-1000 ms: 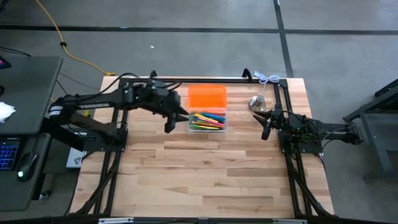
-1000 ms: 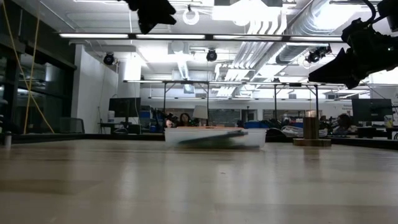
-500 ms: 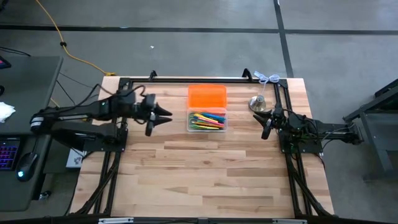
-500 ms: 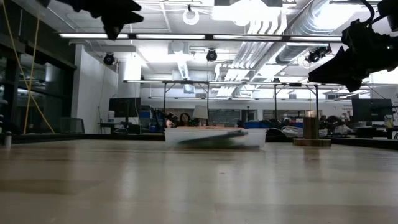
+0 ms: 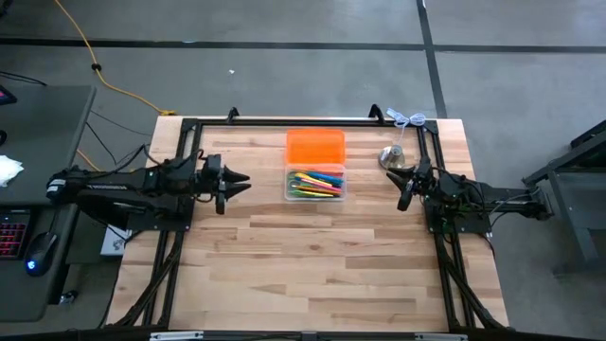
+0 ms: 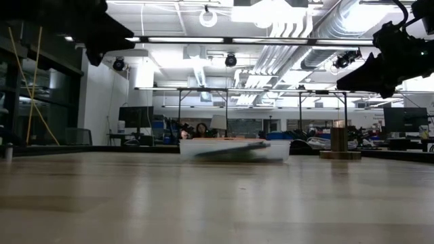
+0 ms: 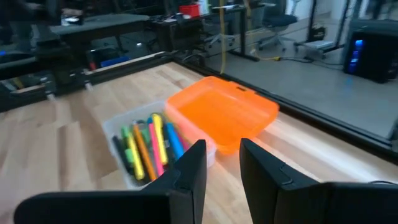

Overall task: Pick & place school supplies into a supply box
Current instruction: Return to Home Position

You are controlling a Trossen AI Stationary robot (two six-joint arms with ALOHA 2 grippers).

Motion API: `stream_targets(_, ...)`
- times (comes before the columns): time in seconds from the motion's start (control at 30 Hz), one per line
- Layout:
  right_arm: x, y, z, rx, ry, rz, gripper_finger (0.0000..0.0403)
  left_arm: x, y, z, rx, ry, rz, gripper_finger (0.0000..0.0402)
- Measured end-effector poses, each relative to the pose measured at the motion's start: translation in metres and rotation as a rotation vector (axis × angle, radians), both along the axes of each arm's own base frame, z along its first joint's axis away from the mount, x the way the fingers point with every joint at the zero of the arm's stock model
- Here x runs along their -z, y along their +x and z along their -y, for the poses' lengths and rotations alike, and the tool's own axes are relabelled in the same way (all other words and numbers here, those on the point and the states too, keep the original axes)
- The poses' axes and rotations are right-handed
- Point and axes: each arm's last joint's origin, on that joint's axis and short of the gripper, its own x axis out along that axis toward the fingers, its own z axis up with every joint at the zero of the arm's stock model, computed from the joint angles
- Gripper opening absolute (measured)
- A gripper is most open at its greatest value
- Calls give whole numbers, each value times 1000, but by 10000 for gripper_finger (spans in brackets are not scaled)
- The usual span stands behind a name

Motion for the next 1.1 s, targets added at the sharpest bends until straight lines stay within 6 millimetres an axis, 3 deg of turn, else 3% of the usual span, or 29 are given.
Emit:
stream_targets(0.23,0,-1,1,42,-14,-4,74,15,-13,11,-15,5,63,156)
stream_targets(0.43,-1,1,-1,-53,5,5,74,26,-21,11,-29,-1,91,156)
stream_targets(0.93,-3,3,-5,-177,46,40,74,69,-19,12,15,-55,62,156)
stream_targets(1.1,-5,3,-5,-180,36,58,74,73,-19,12,20,-52,93,156)
